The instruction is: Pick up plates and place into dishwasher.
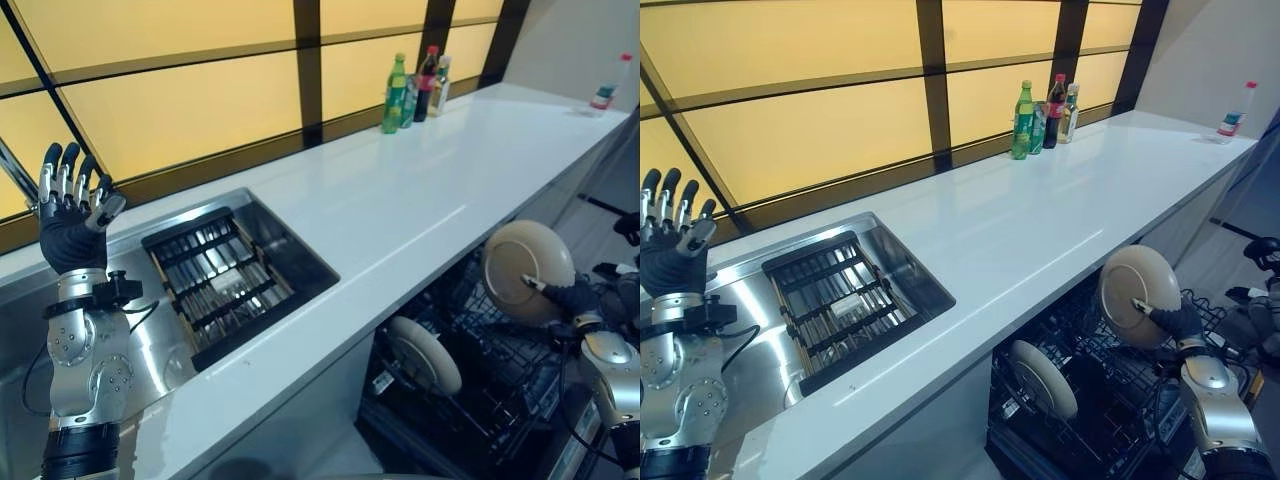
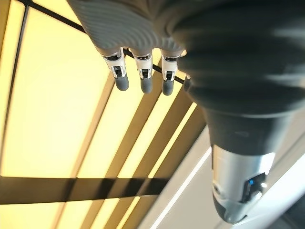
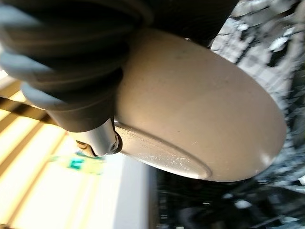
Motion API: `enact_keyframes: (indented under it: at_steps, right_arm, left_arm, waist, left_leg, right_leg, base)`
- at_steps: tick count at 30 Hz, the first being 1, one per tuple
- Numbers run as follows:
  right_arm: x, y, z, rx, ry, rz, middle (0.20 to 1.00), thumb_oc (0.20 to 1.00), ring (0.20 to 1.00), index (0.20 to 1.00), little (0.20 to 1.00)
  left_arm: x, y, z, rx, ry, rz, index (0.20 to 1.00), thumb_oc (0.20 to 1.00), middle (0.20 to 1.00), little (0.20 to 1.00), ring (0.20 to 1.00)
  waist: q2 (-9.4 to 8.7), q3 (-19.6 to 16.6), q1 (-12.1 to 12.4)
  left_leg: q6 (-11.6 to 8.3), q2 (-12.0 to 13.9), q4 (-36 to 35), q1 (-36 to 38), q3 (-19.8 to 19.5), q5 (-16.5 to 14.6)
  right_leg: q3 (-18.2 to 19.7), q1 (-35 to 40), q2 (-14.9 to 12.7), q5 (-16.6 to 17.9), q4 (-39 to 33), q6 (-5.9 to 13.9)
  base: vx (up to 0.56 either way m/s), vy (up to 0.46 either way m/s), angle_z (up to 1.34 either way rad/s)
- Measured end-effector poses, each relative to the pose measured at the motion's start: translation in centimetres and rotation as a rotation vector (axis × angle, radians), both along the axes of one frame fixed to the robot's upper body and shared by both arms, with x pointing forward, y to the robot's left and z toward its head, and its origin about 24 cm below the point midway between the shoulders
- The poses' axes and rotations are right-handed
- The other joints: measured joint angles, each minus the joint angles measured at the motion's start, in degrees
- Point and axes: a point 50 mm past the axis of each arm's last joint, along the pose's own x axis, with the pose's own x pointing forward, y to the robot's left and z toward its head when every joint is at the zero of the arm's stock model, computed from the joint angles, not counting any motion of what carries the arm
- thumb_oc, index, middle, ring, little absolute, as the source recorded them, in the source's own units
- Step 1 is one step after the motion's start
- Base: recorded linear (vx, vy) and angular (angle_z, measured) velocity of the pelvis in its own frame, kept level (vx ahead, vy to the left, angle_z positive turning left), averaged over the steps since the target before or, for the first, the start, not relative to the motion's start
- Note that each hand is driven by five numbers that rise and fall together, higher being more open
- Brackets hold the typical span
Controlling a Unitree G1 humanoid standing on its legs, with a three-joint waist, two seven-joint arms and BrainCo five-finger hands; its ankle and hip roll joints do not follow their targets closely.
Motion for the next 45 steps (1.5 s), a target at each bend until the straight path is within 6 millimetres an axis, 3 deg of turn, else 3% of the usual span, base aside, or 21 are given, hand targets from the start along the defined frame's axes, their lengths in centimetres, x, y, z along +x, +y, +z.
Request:
enact_keyframes:
  at_steps: [4,10,18,24,27,38,45]
  right_arm:
    - [-0.3,-2.2,0.0,-0.052,0.049,-0.096,0.200,0.200,0.200,0.200,0.200]
    - [2.2,-3.0,2.3,-0.049,-0.036,-0.174,0.200,0.200,0.200,0.200,0.200]
    - [2.4,-3.6,1.7,-0.028,0.104,-0.013,0.200,0.200,0.200,0.200,0.200]
    - [1.9,-3.8,1.1,-0.008,0.195,0.101,0.200,0.200,0.200,0.200,0.200]
    - [1.8,-3.9,1.3,-0.021,0.191,0.110,0.200,0.200,0.200,0.200,0.200]
    - [2.6,-2.8,2.4,-0.054,0.189,0.240,0.200,0.200,0.200,0.200,0.200]
    - [1.9,-2.1,0.6,-0.072,0.338,0.348,0.200,0.200,0.200,0.200,0.200]
  left_arm:
    - [0.1,0.2,0.2,-0.010,0.005,0.023,1.000,1.000,1.000,1.000,1.000]
    - [1.6,0.4,1.4,0.009,-0.004,0.031,1.000,1.000,1.000,1.000,1.000]
    - [1.8,0.2,1.4,0.007,0.011,0.022,1.000,1.000,1.000,1.000,1.000]
    - [2.0,0.2,0.8,0.007,0.062,0.012,1.000,1.000,1.000,1.000,1.000]
    - [2.0,0.2,0.7,0.011,0.075,0.006,1.000,1.000,1.000,1.000,1.000]
    - [1.3,0.9,-0.2,0.024,0.113,-0.002,1.000,1.000,1.000,1.000,1.000]
    - [1.4,1.2,-0.5,0.034,0.132,-0.014,1.000,1.000,1.000,1.000,1.000]
  waist:
    - [1.40,1.4,0.2]
    - [3.04,6.1,-0.1]
    - [4.71,8.1,-0.1]
    - [4.65,8.3,0.1]
    - [4.62,8.3,1.3]
    - [2.55,7.3,2.8]
    - [1.20,6.1,3.2]
  left_leg:
    - [-0.61,0.0,1.7,-3.9,-1.0,0.4]
    - [-1.45,0.3,2.5,-7.9,-1.7,1.2]
    - [-1.61,0.9,2.5,-6.4,-1.7,1.3]
    - [-1.74,1.2,1.7,-2.9,-1.8,1.2]
    - [-1.94,1.2,1.6,-2.4,-1.7,1.1]
    - [-1.99,1.6,0.8,1.2,-1.8,1.1]
    - [-2.01,1.6,0.8,1.7,-1.9,1.1]
  right_leg:
    - [-0.3,-3.6,0.2,0.2,1.2,-0.45]
    - [-0.4,-7.5,0.6,1.5,1.4,-1.34]
    - [-0.8,-5.7,0.8,1.4,0.6,-1.58]
    - [-1.7,-1.7,0.9,0.8,0.0,-1.66]
    - [-1.8,-1.2,0.9,0.7,0.1,-1.79]
    - [-2.4,2.5,1.2,0.3,0.1,-1.60]
    - [-2.9,3.3,1.1,0.2,0.1,-1.52]
  base:
    - [-0.15,-0.116,0.10]
    - [-0.07,-0.047,-0.02]
    - [0.09,0.003,0.00]
    - [0.14,-0.031,0.11]
    - [0.09,-0.011,0.02]
    - [0.08,-0.032,0.04]
    - [0.04,-0.015,0.04]
